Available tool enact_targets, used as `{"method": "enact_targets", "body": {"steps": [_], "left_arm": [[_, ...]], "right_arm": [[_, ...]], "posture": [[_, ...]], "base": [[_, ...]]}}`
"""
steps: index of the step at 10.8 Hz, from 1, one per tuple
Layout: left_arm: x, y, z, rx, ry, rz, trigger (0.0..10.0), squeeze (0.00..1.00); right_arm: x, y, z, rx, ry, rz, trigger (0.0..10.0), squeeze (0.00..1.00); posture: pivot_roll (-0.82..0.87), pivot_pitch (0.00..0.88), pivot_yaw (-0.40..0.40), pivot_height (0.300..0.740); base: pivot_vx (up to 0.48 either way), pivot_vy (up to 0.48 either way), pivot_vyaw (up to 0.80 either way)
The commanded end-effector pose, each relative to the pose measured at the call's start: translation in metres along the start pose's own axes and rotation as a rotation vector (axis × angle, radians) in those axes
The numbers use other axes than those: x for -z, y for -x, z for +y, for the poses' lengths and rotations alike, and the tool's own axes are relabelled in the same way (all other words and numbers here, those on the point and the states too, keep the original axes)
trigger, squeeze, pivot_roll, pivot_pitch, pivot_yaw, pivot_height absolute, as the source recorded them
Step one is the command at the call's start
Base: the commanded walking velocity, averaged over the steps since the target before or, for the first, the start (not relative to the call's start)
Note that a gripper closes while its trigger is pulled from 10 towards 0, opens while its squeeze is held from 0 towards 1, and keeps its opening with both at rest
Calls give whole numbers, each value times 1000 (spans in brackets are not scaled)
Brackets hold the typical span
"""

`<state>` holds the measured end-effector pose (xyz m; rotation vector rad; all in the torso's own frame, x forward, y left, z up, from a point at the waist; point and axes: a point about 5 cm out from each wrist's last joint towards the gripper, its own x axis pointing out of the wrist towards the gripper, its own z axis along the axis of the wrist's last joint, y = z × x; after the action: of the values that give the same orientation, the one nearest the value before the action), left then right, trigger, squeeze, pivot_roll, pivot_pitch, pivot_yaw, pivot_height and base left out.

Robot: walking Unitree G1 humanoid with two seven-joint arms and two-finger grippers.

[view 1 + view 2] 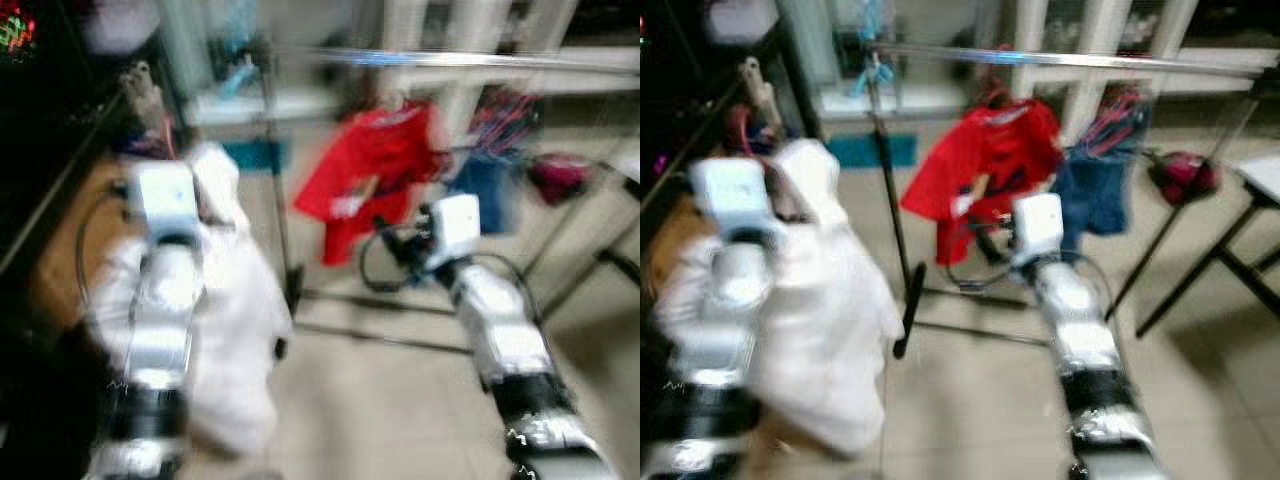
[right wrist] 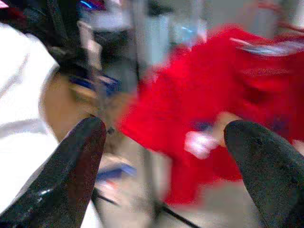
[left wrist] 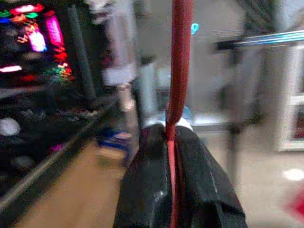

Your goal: Hang hanger

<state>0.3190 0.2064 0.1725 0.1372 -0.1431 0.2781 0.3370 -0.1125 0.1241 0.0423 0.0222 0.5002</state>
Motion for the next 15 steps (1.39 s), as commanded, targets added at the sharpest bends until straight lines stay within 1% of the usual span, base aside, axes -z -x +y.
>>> {"method": "enact_targets", "body": {"steps": [1, 2, 3, 4, 5, 7, 8, 9, 10, 11, 12, 13, 14, 15], "left_arm": [[-16, -6, -17, 46, 28, -62, 10000, 0], [-22, -11, -22, 87, 27, -88, 10000, 0], [-28, -12, -31, 162, 4, -108, 10000, 0], [-31, -10, -43, 243, -49, -119, 10000, 0], [-30, -8, -47, 252, -20, -105, 10000, 0], [-32, -2, -58, 292, 34, -121, 10000, 0], [-34, -2, -60, 307, 32, -130, 10000, 0], [-36, -4, -62, 315, 41, -128, 10000, 0], [-36, -12, -71, 369, 31, -89, 10000, 0], [-36, -18, -73, 383, 46, -69, 10000, 0], [-40, -28, -76, 366, 97, -55, 10000, 0], [-43, -35, -75, 320, 135, -49, 10000, 0], [-46, -44, -75, 251, 158, -58, 10000, 0], [-47, -46, -79, 256, 172, -67, 10000, 0]], "right_arm": [[-2, 8, -13, 6, 18, -3, 10000, 0], [-4, 8, -14, -4, 25, -2, 10000, 0], [-4, 9, -16, -2, 27, 0, 10000, 0], [-3, 10, -20, 17, 42, 11, 10000, 0], [-1, 11, -21, 26, 49, 19, 10000, 0], [1, 12, -19, 25, 34, 16, 10000, 0], [1, 12, -18, 19, 34, 17, 10000, 0], [1, 12, -18, 17, 35, 17, 10000, 0], [0, 12, -21, 19, 39, 18, 10000, 0], [-1, 12, -22, 23, 44, 19, 10000, 0], [-5, 12, -27, 66, 37, 1, 10000, 0], [-9, 12, -33, 126, 16, -20, 10000, 0], [-13, 12, -35, 161, 9, -45, 10000, 0], [-16, 13, -35, 183, 21, -72, 10000, 0]], "posture": [[14, 0, 27, 740], [11, 0, 27, 740], [11, 0, 28, 740], [8, 0, 29, 740], [5, 0, 33, 740], [0, 0, 38, 740], [1, 0, 38, 740], [1, 0, 36, 740], [2, 0, 36, 740], [0, 0, 34, 740], [0, 0, 34, 740], [0, 0, 34, 740], [-19, 0, 38, 740], [-22, 0, 36, 740]], "base": [[435, 0, 0], [480, 0, 0], [480, 0, 0], [480, 0, 0], [0, 0, 0], [0, 0, 0], [0, 0, 0], [0, 0, 0], [0, 0, 0], [0, 0, 0], [0, 0, 0], [0, 0, 0], [0, 0, 0], [0, 0, 0]]}}
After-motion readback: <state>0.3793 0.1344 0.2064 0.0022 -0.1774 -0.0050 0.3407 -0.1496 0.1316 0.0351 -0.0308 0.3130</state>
